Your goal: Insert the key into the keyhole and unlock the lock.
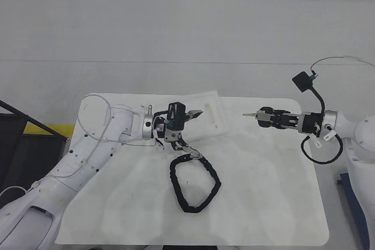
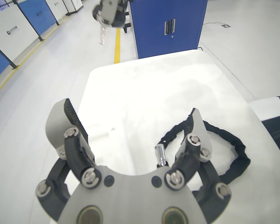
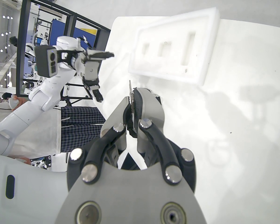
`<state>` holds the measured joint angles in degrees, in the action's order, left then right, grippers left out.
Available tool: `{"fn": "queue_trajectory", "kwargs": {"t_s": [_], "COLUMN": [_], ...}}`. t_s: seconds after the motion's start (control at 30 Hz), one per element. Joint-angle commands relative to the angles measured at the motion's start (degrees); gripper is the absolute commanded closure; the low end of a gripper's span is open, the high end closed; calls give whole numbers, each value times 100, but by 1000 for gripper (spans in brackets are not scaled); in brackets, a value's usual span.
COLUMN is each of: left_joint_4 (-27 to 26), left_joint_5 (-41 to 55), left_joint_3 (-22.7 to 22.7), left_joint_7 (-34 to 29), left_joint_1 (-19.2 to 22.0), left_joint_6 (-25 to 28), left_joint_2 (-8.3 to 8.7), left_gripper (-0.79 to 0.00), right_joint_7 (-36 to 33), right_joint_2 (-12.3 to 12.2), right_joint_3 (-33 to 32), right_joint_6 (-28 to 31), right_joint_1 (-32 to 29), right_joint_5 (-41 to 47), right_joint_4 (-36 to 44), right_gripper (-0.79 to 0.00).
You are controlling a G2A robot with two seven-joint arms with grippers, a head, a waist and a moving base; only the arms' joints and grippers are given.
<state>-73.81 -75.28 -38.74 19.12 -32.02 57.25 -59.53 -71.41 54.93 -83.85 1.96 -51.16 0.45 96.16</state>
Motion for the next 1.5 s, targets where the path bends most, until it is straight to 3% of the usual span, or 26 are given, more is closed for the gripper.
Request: {"fn": "queue_trajectory", "kwargs": {"t_s": [0.0,0.4,1.17,1.27,1.33,1.4,1.47], "left_joint_4": [-27,-33,942,929,925,917,922], "left_joint_5": [6,-292,-884,-902,-933,-975,-1014], "left_joint_3": [53,169,160,162,181,203,219], "left_joint_7": [13,-176,-224,-209,-203,-183,-152], "left_joint_1": [-215,-874,-728,-725,-722,-710,-695], "left_joint_6": [-164,-644,-364,-368,-379,-387,-391], "left_joint_2": [-18,-71,-215,-239,-262,-285,-306], "left_gripper": [-785,-785,-785,-693,-693,-628,-619], "right_joint_7": [0,0,0,0,0,0,0], "right_joint_2": [0,0,0,0,0,0,0], "right_joint_3": [0,0,0,0,0,0,0], "right_joint_6": [0,0,0,0,0,0,0], "right_joint_1": [0,0,0,0,0,0,0], "right_joint_5": [0,0,0,0,0,0,0], "right_joint_4": [0,0,0,0,0,0,0], "right_gripper": [0,0,0,0,0,0,0]}}
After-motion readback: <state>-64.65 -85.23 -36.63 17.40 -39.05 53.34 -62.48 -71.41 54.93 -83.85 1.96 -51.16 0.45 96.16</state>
